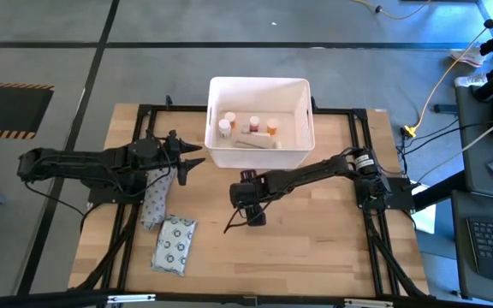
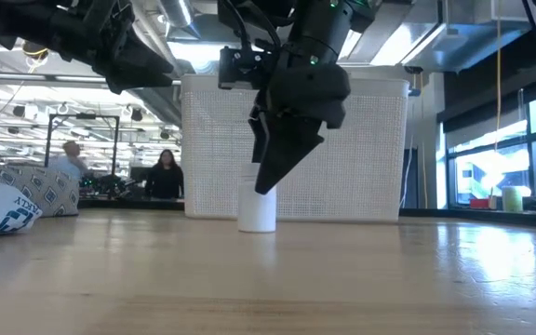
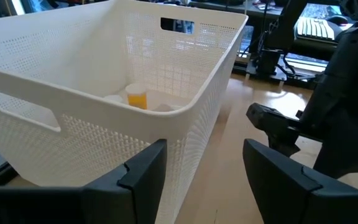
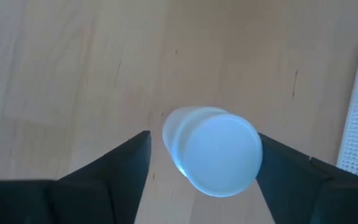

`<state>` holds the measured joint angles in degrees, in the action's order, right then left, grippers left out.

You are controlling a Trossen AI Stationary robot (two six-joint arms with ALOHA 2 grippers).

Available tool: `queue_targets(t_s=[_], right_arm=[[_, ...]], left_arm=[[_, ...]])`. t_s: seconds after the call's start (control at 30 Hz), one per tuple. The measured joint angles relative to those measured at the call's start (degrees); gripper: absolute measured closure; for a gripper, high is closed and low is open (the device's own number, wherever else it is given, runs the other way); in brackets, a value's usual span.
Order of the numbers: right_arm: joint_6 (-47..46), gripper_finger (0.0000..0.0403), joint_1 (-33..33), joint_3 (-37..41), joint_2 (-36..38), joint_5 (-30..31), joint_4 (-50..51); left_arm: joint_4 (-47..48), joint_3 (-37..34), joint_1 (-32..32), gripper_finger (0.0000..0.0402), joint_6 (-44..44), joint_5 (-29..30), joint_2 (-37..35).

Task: Pick & place medical supplies in basket/bin
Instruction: Put the white pill bottle into the white bin

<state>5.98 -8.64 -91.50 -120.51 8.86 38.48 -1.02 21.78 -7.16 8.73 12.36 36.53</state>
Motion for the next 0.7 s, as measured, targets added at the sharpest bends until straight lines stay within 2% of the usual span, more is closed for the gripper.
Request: queue_targets(t_s=[0.37, 0.53, 0.7], right_arm=[[-1.03, 0.0233, -0.02, -0.3, 0.07, -0.11, 0.75], [-1.35, 0.0241, -0.24, -4.99, -0.01, -2.03, 9.35], [-1.16, 0.0241, -1.24, -13.22, 0.26, -3.19, 17.6]], left_arm=[[0.0, 0.0, 0.0, 0.0197, -0.02, 0.0, 0.0], [0.0, 0.0, 0.0, 0.0198, -0.3, -0.02, 0.0], [0.0, 0.0, 0.0, 0.0197, -0.46, -0.02, 0.0]])
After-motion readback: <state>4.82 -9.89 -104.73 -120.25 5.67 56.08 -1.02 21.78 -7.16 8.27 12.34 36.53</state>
